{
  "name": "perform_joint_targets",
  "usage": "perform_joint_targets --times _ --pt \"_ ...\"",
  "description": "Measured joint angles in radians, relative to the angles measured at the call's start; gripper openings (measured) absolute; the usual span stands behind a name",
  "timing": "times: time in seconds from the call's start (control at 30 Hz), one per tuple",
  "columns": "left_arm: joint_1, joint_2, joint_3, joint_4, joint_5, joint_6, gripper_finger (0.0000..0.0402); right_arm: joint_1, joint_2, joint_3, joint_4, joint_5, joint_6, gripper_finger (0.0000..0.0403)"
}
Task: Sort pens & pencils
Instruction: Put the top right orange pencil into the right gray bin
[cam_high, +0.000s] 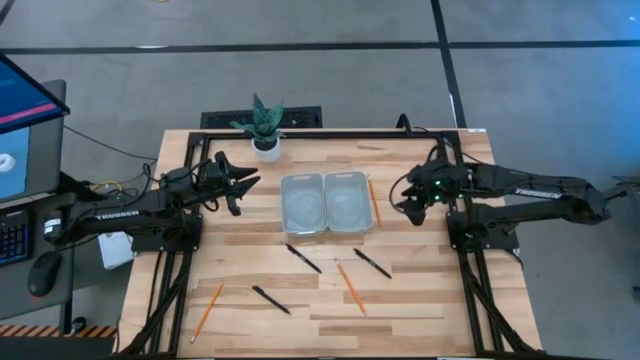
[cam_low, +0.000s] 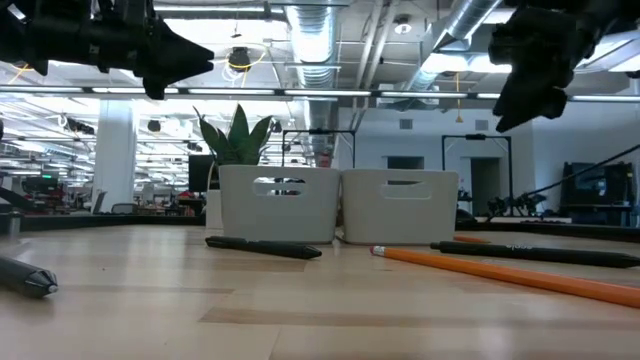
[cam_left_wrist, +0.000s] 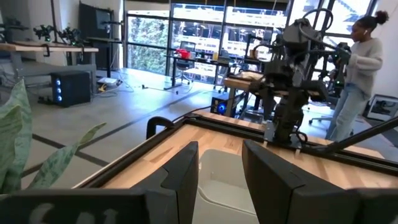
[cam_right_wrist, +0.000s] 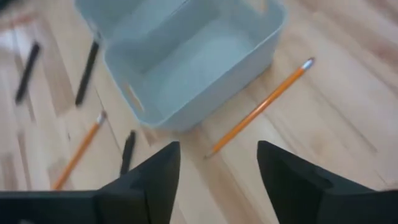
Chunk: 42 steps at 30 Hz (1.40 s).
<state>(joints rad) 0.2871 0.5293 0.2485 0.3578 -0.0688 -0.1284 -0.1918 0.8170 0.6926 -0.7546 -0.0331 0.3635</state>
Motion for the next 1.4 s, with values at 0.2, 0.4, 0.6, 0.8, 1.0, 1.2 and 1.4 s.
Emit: perform_joint_targets --times 0.2,0.4,0.6,0.8,1.0,1.2,1.4 --pt "0.000 0.000 0.000 -0.002 0.000 0.000 0.0115 0.042 0.100 0.000 0.006 0.005 0.025 0.0249" --pt "0.000 0.000 0.000 -0.010 0.000 0.000 0.0115 0.045 0.213 0.000 0.061 0.008 0.080 0.0249" --pt "0.000 0.000 0.000 -0.012 0.000 0.000 0.0115 0.048 0.337 0.000 0.151 0.021 0.081 0.0249" --pt "0.000 0.000 0.000 -0.022 0.000 -0.007 0.0115 0.048 0.461 -0.001 0.168 0.083 0.118 0.0249" --pt "0.000 0.000 0.000 -0.050 -0.001 -0.013 0.0115 0.047 0.545 -0.002 0.205 0.113 0.161 0.0249" --pt "0.000 0.001 0.000 -0.056 -0.022 -0.015 0.0115 0.046 0.551 -0.002 0.221 0.113 0.152 0.0249" --pt "0.000 0.001 0.000 -0.055 -0.025 -0.015 0.0115 0.046 0.550 -0.002 0.247 0.112 0.152 0.0250"
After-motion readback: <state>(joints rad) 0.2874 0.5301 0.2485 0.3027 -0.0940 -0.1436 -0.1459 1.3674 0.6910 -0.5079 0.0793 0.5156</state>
